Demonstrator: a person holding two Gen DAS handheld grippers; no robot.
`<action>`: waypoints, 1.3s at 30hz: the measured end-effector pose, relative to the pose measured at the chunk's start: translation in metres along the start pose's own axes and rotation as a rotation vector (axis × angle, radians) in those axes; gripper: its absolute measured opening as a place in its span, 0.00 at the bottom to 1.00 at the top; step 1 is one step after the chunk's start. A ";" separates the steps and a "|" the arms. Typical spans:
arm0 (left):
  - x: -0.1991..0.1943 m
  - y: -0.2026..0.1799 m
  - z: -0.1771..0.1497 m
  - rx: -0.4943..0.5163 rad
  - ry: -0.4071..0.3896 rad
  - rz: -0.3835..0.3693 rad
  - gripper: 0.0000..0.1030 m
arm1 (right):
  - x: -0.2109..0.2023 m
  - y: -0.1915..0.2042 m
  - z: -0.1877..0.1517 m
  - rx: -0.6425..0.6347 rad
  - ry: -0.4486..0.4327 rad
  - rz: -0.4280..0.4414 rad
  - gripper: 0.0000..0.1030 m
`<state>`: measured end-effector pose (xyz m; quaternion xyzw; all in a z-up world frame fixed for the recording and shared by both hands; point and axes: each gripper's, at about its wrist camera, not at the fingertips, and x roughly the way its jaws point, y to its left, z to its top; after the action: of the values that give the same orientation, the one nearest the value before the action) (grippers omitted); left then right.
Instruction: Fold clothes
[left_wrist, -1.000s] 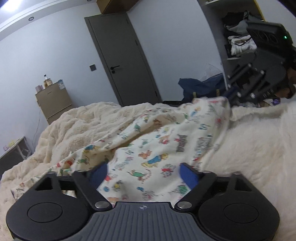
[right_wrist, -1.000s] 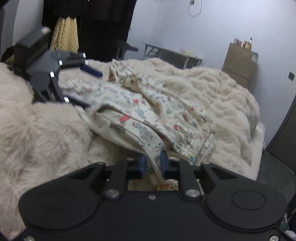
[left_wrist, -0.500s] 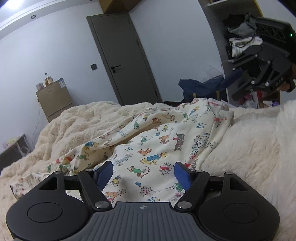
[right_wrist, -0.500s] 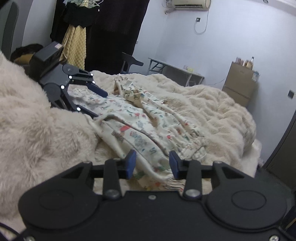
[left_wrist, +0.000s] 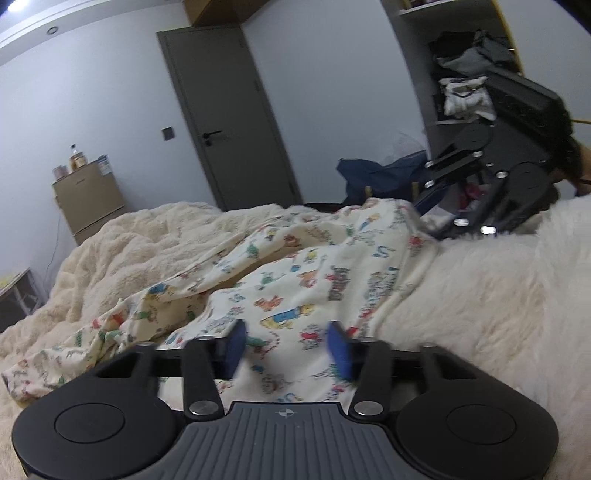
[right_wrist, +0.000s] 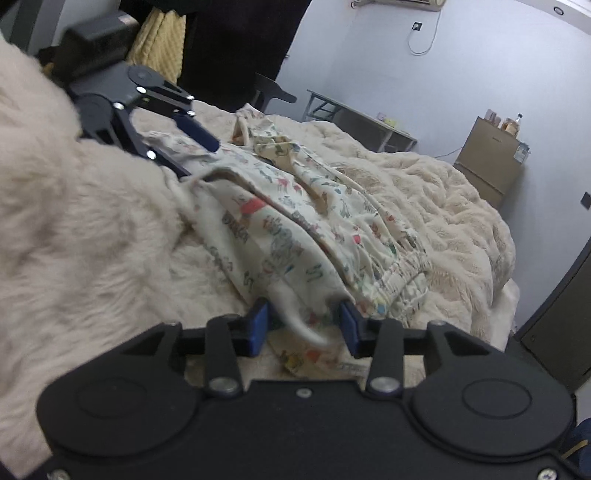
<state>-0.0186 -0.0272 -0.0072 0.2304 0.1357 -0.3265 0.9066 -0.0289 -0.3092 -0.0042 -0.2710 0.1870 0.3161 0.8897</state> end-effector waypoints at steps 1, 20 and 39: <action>-0.001 -0.001 0.002 0.020 -0.009 0.015 0.00 | -0.006 0.000 0.002 -0.011 -0.014 -0.013 0.03; -0.043 0.018 0.009 0.156 0.038 -0.058 0.57 | -0.104 0.008 0.017 -0.079 -0.115 0.078 0.28; -0.024 -0.002 0.011 0.165 -0.027 -0.076 0.02 | -0.034 0.013 0.011 -0.101 -0.127 -0.073 0.01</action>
<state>-0.0372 -0.0214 0.0115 0.2947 0.1048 -0.3737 0.8732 -0.0606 -0.3100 0.0169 -0.3016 0.1039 0.3092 0.8959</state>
